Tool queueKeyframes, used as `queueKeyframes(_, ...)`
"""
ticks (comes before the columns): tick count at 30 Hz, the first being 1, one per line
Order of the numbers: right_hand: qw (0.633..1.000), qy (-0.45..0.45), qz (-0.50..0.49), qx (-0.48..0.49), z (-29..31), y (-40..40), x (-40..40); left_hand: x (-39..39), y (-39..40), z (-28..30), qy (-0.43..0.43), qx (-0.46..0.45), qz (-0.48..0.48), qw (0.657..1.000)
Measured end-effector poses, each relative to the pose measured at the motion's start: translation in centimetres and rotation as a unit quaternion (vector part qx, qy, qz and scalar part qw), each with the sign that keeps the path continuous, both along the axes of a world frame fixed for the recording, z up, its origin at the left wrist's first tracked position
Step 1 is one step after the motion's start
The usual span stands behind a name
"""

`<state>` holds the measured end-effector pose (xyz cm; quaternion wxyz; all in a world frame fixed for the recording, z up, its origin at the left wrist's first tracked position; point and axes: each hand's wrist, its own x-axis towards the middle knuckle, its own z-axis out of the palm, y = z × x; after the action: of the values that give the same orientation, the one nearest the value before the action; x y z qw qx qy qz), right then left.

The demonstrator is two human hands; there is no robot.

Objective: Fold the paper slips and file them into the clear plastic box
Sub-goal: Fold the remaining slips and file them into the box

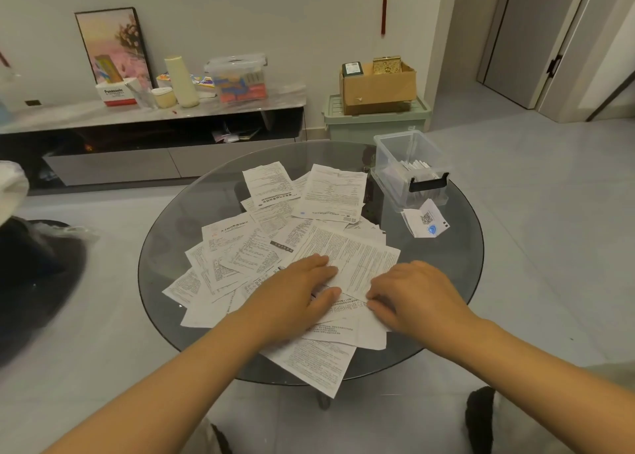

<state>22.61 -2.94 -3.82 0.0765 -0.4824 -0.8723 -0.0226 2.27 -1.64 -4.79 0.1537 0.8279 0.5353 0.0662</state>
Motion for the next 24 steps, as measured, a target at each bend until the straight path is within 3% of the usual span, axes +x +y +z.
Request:
queueKeyframes(4, 0.998, -0.009, -0.006, 0.056, -0.3, 0.4, -0.4, 1.6, -0.4, 0.0, -0.051, 0.001, -0.03, 0.998)
queueKeyframes(8, 1.0, 0.018, -0.004, -0.018, -0.1, 0.5, 0.1, 2.1, -0.2, -0.1, -0.052, 0.031, -0.036, 0.997)
queueKeyframes(13, 0.999, 0.029, -0.015, -0.043, 0.1, 0.5, 0.0, 2.4, 0.4, 0.2, -0.031, 0.075, -0.065, 0.995)
queueKeyframes(19, 1.0, 0.008, -0.016, -0.017, 0.1, 0.4, -0.1, 2.6, 0.7, -0.1, -0.037, 0.107, -0.108, 0.988)
queueKeyframes(24, 1.0, 0.001, -0.012, 0.028, -0.4, 0.5, -0.8, 2.8, 0.7, 0.5, -0.066, 0.076, -0.108, 0.989)
